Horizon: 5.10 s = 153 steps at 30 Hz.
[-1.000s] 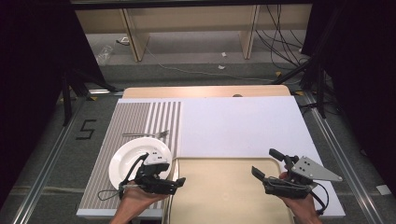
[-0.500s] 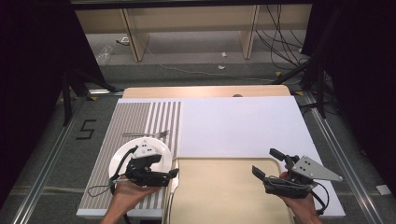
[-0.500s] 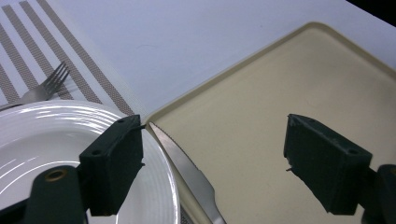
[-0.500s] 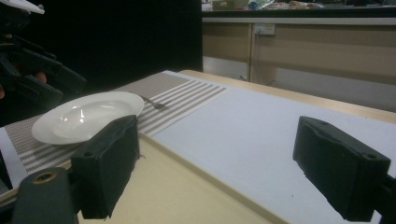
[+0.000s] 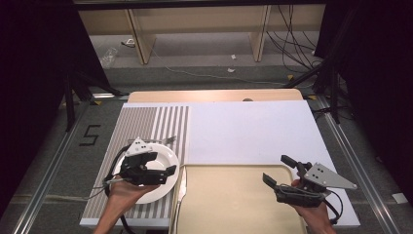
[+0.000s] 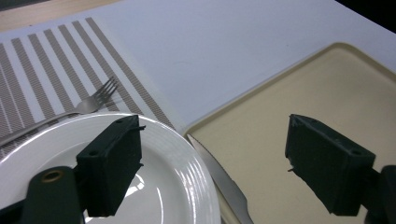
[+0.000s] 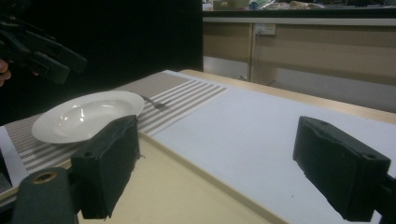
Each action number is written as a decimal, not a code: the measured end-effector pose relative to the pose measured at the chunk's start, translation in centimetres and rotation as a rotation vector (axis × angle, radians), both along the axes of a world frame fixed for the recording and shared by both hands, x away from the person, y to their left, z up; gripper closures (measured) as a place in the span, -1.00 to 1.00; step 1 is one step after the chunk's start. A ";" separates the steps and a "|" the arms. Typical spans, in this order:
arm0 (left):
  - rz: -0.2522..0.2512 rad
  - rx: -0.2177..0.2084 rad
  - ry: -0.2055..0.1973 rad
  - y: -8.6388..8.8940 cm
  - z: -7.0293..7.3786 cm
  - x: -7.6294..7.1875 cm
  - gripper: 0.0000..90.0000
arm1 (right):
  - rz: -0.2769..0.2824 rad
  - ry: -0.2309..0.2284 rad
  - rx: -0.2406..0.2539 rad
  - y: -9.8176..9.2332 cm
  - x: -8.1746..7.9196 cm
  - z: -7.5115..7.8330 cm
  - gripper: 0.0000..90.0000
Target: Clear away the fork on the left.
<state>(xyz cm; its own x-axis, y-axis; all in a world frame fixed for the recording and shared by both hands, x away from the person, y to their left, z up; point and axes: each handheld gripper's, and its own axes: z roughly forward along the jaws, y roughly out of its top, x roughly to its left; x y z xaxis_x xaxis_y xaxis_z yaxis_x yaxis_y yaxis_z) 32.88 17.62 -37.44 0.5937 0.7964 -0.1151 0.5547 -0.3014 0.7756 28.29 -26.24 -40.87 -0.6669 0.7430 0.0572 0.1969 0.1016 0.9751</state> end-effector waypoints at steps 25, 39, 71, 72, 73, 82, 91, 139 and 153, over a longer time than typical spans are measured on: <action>0.010 0.175 -0.033 4.1 2.1 6.6 -0.63 | -0.005 0.003 -0.005 0.2 -0.1 0.0 -0.66; 0.065 0.328 0.027 5.6 0.4 11.4 -0.63 | -0.002 0.002 -0.005 0.2 -0.1 0.0 -0.66; 0.069 0.496 0.213 8.5 -4.7 19.0 -0.60 | 0.000 -0.001 -0.007 0.2 -0.1 0.0 -0.66; 0.067 0.499 0.222 8.5 -4.9 19.2 -0.60 | 0.000 0.000 -0.007 0.2 -0.1 0.0 -0.66; 0.066 0.504 0.225 8.5 -5.0 19.3 -0.60 | 0.000 0.001 -0.007 0.2 0.0 0.0 -0.66; 0.028 0.539 0.253 8.1 -5.8 20.2 -0.58 | 0.000 0.003 -0.008 0.2 0.0 0.0 -0.66; 0.003 0.562 0.284 8.2 -6.6 20.5 -0.54 | 0.002 0.003 -0.009 0.2 0.0 0.0 -0.66; -0.120 0.607 0.390 7.2 -8.6 21.2 0.13 | 0.002 0.007 -0.014 0.1 0.0 0.0 -0.66; -0.160 0.613 0.397 7.2 -8.7 21.5 0.19 | 0.005 0.002 -0.018 0.1 0.0 -0.1 -0.66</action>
